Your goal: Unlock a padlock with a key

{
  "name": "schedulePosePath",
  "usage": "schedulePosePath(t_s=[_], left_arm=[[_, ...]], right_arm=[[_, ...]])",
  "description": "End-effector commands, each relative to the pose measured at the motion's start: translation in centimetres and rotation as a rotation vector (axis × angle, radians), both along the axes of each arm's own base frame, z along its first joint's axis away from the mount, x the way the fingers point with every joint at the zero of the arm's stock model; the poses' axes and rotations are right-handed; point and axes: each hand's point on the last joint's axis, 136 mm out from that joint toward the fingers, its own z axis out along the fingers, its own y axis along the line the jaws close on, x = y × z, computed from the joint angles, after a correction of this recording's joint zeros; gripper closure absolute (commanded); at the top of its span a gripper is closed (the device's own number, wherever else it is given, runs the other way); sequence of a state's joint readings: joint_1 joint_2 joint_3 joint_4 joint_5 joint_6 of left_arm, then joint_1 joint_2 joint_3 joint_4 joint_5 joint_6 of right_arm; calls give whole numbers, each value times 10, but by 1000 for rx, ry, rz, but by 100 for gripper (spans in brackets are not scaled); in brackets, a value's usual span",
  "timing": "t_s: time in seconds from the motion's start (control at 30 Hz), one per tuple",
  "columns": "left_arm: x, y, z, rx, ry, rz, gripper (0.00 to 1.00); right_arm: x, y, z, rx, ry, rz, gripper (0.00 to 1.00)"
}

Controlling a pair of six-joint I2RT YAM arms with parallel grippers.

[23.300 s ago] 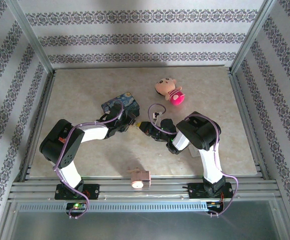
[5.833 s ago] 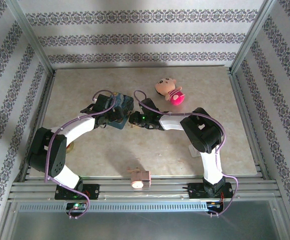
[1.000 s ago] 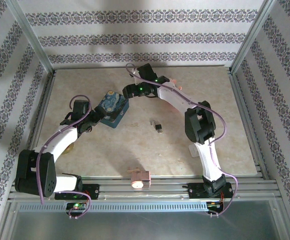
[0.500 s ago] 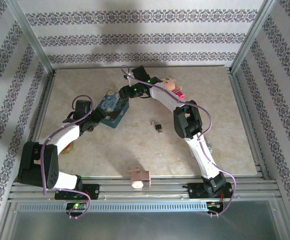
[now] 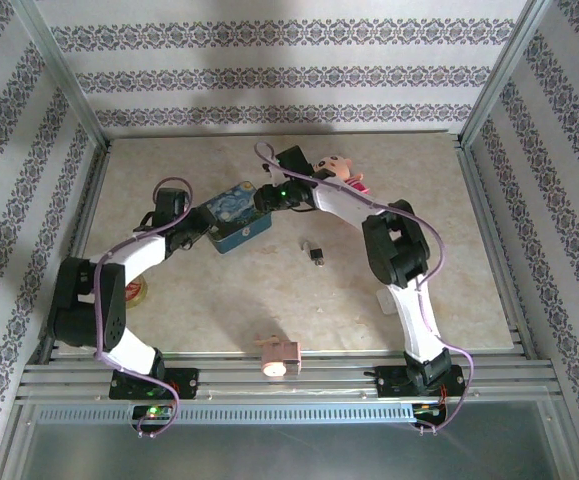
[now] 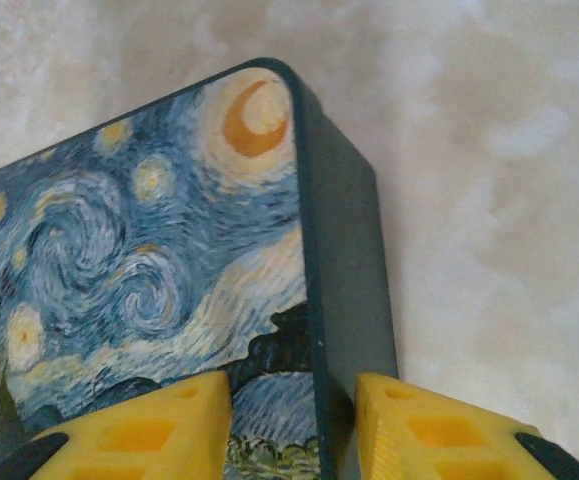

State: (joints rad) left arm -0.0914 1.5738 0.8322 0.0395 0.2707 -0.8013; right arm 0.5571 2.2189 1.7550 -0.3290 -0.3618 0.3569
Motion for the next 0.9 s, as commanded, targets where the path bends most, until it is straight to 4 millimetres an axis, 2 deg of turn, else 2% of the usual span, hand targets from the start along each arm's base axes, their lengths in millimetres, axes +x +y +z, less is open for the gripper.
schedulePosePath(t_s=[0.0,0.2,0.4,0.47,0.6,0.7,0.8,0.83,0.87], left_arm=[[21,-16,7,-60,-56,-80,66],[43,-36,9,-125,-80,-139,66],[39,-44,8,-141,-75,-154,65],[35,-43,9,-145,-78,-147,64],[25,-40,23,-138,-101,-144,48],[16,-29,53,-58,-150,-143,29],[0,-6,84,96,-209,-118,5],[-6,5,93,161,-232,-98,1],[-14,16,101,224,-255,-73,1]], right_arm=[[-34,-10,-11,-55,60,-69,63],[-61,-37,-19,-118,64,-160,63],[-59,-50,-12,-131,36,-195,62],[-56,-51,-7,-124,31,-199,58],[-53,-55,12,-128,-1,-198,49],[-56,-67,37,-140,-55,-205,41],[-64,-91,63,-145,-116,-242,37],[-67,-102,70,-144,-134,-262,35],[-71,-114,76,-143,-154,-282,33]])
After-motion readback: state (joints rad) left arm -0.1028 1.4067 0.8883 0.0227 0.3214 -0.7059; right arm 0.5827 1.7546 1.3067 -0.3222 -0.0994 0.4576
